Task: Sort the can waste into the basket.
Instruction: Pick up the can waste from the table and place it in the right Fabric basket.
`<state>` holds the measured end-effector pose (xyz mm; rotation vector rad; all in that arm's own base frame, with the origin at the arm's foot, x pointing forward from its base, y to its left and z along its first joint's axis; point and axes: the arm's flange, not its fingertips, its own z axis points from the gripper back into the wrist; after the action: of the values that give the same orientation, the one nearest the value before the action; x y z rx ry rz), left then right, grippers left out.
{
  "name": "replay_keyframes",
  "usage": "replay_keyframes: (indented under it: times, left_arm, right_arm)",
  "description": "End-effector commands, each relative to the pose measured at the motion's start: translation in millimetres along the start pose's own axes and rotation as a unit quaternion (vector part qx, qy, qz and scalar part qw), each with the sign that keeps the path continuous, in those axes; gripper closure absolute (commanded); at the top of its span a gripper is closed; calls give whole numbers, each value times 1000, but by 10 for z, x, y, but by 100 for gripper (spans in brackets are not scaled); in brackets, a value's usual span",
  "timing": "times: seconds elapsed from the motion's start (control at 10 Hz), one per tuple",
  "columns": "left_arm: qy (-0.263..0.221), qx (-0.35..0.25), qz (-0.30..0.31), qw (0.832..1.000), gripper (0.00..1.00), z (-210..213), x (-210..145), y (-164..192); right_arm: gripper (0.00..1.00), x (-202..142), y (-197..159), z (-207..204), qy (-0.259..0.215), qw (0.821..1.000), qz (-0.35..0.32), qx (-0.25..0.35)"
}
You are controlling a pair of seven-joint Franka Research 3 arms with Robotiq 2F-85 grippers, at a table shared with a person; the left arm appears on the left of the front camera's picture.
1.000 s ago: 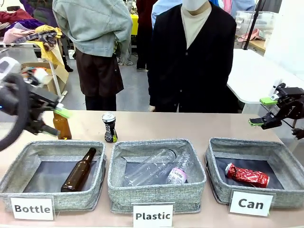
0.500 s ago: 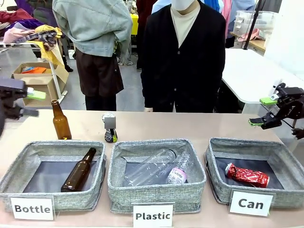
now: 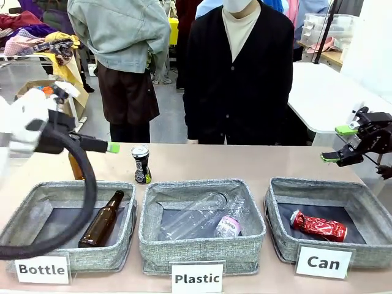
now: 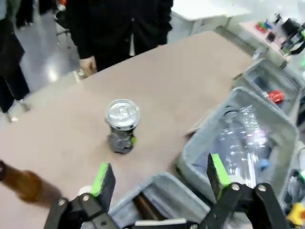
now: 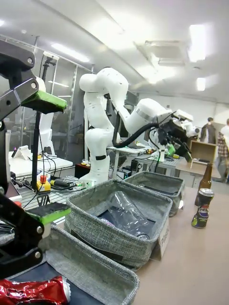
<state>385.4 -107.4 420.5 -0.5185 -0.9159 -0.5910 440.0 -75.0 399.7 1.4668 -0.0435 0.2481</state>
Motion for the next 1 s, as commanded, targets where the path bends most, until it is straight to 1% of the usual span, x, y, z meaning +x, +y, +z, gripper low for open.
replay_keyframes:
  times: [0.0, 0.1, 0.2, 0.4, 0.5, 0.6, 0.7, 0.8, 0.9]
  left_arm:
    - [2, 43, -33, 999, 0, -482, -119, 74]
    - [85, 67, 34, 994, 0, -637, -82, -15]
    - [7, 21, -21, 1000, 0, -140, -78, -16]
    - [7, 21, -21, 1000, 0, -140, -78, -16]
    - [35, 39, -14, 999, 0, -360, -135, -15]
    - [90, -28, -75, 993, 0, -480, -98, 93]
    - [92, -70, -75, 990, 0, -587, -35, 266]
    - [79, -84, -65, 991, 0, -585, -5, 363]
    - [72, -96, -56, 991, 0, -444, -48, 397]
  right_arm:
    - [1, 5, 25, 0, 2, 1000, 8, -4]
    - [1, 5, 25, 0, 2, 1000, 8, -4]
    - [1, 5, 25, 0, 2, 1000, 8, -4]
    - [1, 5, 25, 0, 2, 1000, 8, -4]
    - [1, 5, 25, 0, 2, 1000, 8, -4]
    - [1, 5, 25, 0, 2, 1000, 8, -4]
    - [1, 5, 25, 0, 2, 1000, 8, -4]
    - [1, 5, 25, 0, 2, 1000, 8, -4]
    - [1, 5, 25, 0, 2, 1000, 8, -4]
